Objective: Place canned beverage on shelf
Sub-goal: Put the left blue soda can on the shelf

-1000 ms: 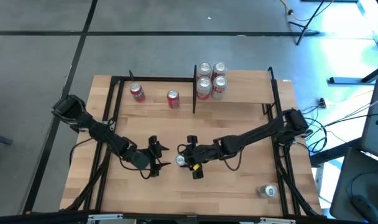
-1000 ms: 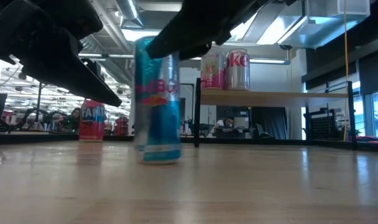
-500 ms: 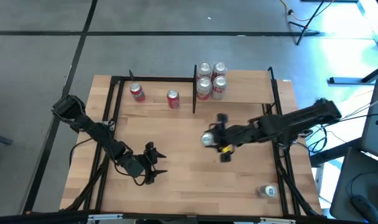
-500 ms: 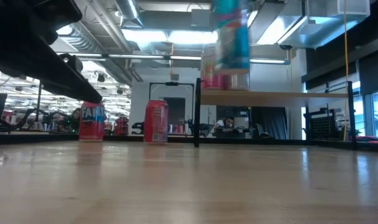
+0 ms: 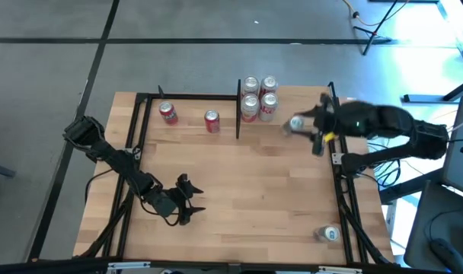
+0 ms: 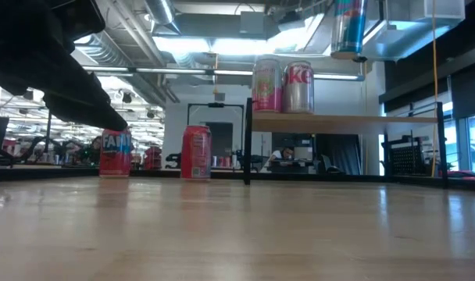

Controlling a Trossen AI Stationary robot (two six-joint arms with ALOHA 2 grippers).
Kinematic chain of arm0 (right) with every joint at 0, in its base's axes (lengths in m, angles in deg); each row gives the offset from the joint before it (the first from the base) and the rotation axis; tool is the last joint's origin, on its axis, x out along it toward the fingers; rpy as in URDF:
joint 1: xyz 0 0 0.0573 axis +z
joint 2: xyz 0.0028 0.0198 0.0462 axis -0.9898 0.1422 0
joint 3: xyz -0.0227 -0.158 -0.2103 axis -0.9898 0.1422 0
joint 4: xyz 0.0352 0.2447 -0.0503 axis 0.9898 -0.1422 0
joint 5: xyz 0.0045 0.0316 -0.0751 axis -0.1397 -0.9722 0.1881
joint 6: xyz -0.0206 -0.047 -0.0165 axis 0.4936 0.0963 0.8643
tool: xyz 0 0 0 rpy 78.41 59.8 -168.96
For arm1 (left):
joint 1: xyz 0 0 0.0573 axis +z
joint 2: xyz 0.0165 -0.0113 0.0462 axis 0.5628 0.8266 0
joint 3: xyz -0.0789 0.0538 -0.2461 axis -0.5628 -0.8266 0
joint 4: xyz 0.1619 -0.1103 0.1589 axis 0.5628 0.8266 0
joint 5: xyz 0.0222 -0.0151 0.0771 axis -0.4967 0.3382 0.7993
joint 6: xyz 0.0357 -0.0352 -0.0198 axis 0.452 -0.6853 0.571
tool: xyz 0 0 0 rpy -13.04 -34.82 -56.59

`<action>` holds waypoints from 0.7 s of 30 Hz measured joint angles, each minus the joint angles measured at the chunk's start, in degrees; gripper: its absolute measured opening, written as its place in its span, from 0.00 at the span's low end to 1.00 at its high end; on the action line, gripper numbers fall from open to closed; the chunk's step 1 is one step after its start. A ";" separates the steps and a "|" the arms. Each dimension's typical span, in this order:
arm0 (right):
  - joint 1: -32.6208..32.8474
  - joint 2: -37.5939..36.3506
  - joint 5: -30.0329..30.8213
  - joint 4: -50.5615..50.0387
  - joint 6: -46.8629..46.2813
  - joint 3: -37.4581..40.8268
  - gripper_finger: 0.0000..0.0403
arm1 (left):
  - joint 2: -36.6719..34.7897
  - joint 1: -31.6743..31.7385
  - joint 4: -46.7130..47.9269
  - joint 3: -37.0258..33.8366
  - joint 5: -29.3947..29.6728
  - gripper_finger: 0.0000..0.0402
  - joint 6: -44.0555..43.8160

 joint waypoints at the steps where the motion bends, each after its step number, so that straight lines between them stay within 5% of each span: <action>1: -2.78 -0.64 -1.21 0.06 1.29 0.00 0.48 | 0.00 0.02 0.00 0.00 0.00 0.75 -0.23; 14: -37.71 6.65 -30.38 2.59 14.17 0.00 0.48 | 0.00 0.04 0.00 0.00 1.49 0.75 -1.12; 21: -50.13 12.56 -41.66 3.38 19.08 0.00 0.48 | 0.00 0.04 0.02 0.00 1.57 0.75 -0.95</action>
